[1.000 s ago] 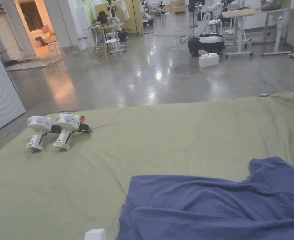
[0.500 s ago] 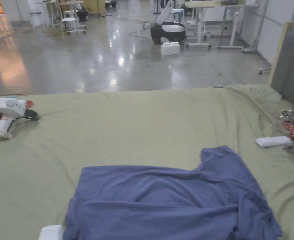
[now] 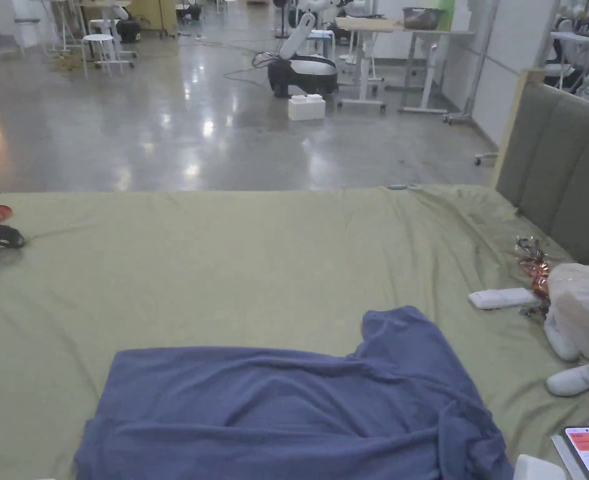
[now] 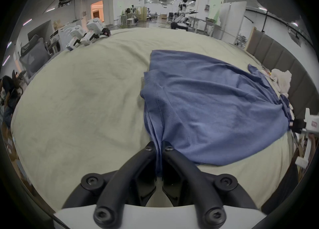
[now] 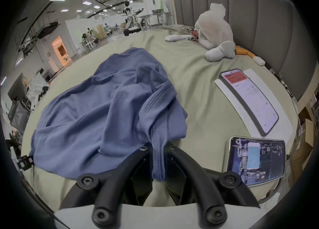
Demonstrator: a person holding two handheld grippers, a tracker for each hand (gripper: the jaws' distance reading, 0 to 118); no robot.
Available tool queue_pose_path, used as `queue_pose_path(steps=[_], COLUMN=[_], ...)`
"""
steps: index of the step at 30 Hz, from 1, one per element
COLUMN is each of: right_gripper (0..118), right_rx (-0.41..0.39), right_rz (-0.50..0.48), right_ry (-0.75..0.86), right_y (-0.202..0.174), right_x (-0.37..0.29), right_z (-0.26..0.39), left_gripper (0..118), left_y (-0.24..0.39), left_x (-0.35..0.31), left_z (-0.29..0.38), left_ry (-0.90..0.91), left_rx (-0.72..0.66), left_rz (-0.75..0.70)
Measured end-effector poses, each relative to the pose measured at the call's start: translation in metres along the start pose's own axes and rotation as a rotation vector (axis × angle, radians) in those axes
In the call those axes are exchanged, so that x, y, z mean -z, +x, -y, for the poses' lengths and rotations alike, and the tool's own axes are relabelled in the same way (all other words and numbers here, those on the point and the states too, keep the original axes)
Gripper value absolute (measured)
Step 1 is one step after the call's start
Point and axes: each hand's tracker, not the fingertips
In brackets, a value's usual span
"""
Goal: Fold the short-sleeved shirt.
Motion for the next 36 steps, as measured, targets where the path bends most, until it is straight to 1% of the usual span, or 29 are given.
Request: queue_pose_path(steps=[1, 2, 3, 5, 6, 10, 13, 16, 20, 21, 22, 23, 24, 25, 27, 29, 32, 36], right_gripper=[7, 7, 7, 6, 6, 6, 6, 6, 6, 8, 14, 38, 54, 59, 58, 58, 58, 58], right_rx=[0.027, 0.040, 0.019, -0.034, -0.051, -0.075, -0.097, -0.099, -0.147, -0.160, -0.175, -0.182, -0.184, -0.176, -0.126, -0.105, -0.115, -0.134], right_rz=[-0.024, -0.022, -0.015, 0.051, 0.065, 0.068, 0.055, 0.041, 0.045, 0.043, 0.055, 0.077, 0.089, 0.082, 0.041, -0.029, -0.126, -0.234], right_ry=[0.002, 0.020, 0.029, 0.058, 0.060, 0.074, 0.042, 0.008, -0.039, -0.055, -0.064, -0.056, -0.044, -0.031, 0.035, 0.080, 0.230, 0.445], right_y=[0.003, 0.003, 0.001, -0.006, -0.010, -0.008, -0.002, 0.003, 0.002, 0.001, 0.000, -0.001, 0.001, 0.005, 0.009, 0.007, -0.009, -0.034], right_x=[-0.004, -0.016, -0.023, -0.039, -0.048, -0.077, -0.095, -0.104, -0.095, -0.094, -0.093, -0.094, -0.096, -0.101, -0.112, -0.124, -0.155, -0.201], right_z=[-0.003, -0.004, -0.005, -0.004, 0.000, 0.022, 0.043, 0.061, 0.070, 0.070, 0.070, 0.070, 0.069, 0.067, 0.061, 0.051, 0.034, 0.014], left_gripper=[0, 0, 0, 0, 0, 0, 0, 0, 0, 11, 26, 56, 74, 81, 81, 81, 83, 83], left_y=[-0.002, -0.004, -0.006, -0.011, -0.013, -0.021, -0.027, -0.031, -0.032, -0.032, -0.033, -0.033, -0.033, -0.034, -0.030, -0.021, 0.003, 0.032], left_x=[-0.009, -0.019, -0.032, -0.057, -0.068, -0.099, -0.114, -0.120, -0.113, -0.111, -0.109, -0.110, -0.113, -0.119, -0.136, -0.161, -0.203, -0.243], left_z=[-0.002, -0.004, -0.006, -0.012, -0.013, 0.009, 0.039, 0.066, 0.086, 0.086, 0.085, 0.084, 0.081, 0.077, 0.064, 0.047, 0.021, -0.004], left_ry=[0.010, 0.031, 0.077, 0.127, 0.146, 0.122, 0.070, 0.038, 0.027, 0.026, 0.011, 0.013, 0.022, 0.066, 0.161, 0.283, 0.520, 0.680], left_rx=[0.033, 0.034, 0.020, -0.023, -0.043, 0.005, -0.006, -0.028, -0.075, -0.086, -0.093, -0.092, -0.090, -0.086, -0.058, -0.013, 0.050, 0.051], left_rz=[0.007, 0.006, 0.007, 0.035, 0.044, 0.002, 0.004, -0.011, 0.009, 0.018, 0.016, 0.003, 0.000, -0.010, -0.041, -0.045, -0.001, 0.055])
